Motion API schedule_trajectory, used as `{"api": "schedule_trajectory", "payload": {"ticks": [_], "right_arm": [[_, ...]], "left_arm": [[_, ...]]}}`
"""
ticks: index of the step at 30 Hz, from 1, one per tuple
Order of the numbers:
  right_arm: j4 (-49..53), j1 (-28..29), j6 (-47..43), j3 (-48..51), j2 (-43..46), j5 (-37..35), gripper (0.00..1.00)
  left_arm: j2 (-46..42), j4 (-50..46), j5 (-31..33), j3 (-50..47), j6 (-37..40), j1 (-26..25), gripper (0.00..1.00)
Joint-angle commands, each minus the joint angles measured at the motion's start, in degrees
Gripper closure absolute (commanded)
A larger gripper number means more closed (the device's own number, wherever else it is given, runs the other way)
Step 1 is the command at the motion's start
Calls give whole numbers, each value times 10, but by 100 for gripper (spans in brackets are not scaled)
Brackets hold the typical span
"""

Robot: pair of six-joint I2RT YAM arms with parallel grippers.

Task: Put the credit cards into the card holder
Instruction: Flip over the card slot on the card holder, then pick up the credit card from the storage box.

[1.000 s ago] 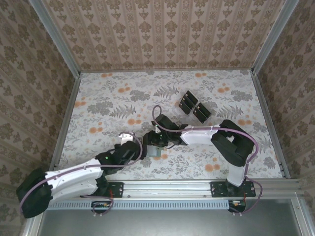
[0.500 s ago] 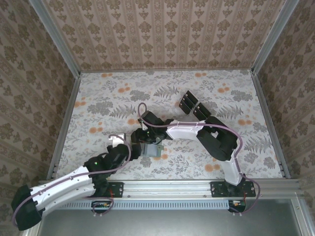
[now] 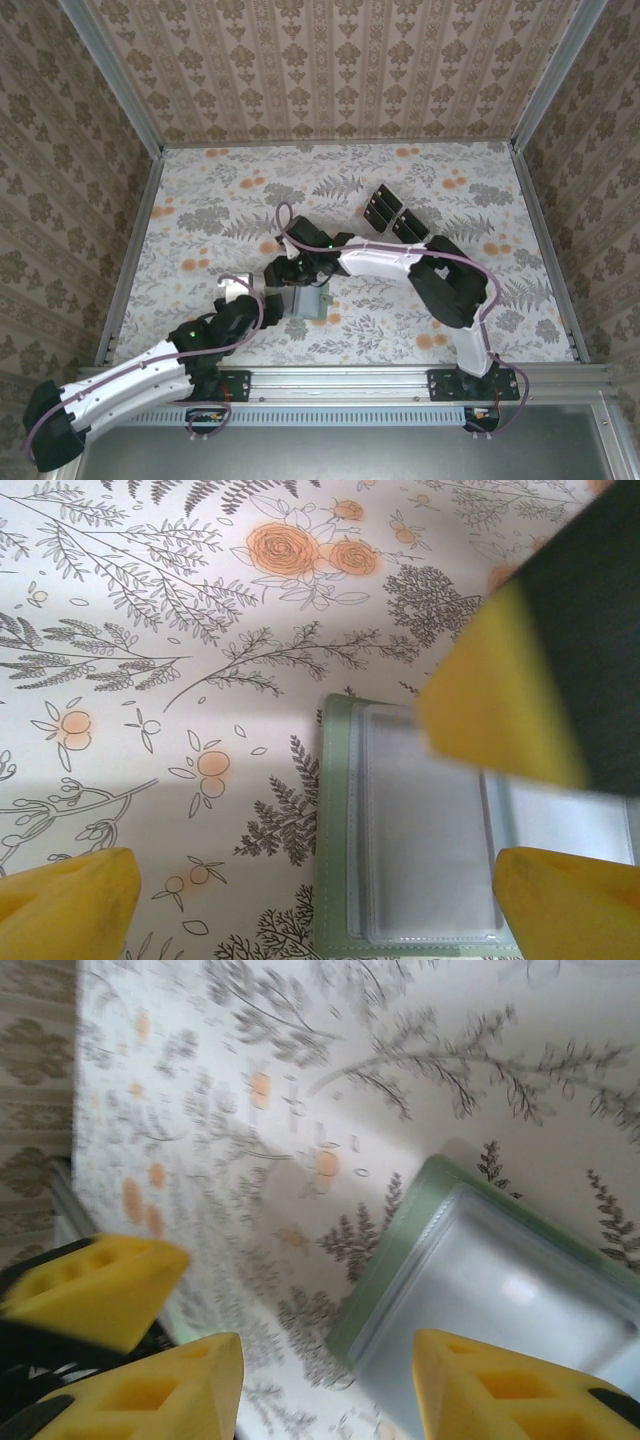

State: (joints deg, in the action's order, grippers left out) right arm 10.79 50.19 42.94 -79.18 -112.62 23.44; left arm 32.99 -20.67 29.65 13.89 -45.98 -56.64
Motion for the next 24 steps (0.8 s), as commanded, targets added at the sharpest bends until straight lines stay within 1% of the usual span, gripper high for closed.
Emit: {"api": "schedule_trajectory", "payload": {"ticks": [1, 4, 7, 11, 14, 18, 22, 24], "right_arm": [[66, -33, -59, 10, 102, -30, 51], [129, -73, -94, 34, 160, -81, 51], [183, -120, -128, 56, 209, -137, 51], [264, -172, -195, 39, 219, -222, 52], [303, -190, -239, 7, 195, -296, 53], [336, -196, -283, -47, 138, -380, 55], [358, -196, -319, -101, 73, -448, 58], [364, -196, -334, -123, 47, -470, 58]], "left_arm": [[8, -3, 5, 3, -4, 12, 0], [28, 1, -7, 16, 8, 30, 0], [56, 4, -30, 36, 26, 59, 0], [100, 6, -66, 64, 50, 100, 0], [136, 4, -85, 88, 66, 123, 0], [175, 3, -105, 111, 79, 143, 0], [194, 7, -119, 121, 86, 152, 0], [197, 8, -122, 122, 88, 155, 0]]}}
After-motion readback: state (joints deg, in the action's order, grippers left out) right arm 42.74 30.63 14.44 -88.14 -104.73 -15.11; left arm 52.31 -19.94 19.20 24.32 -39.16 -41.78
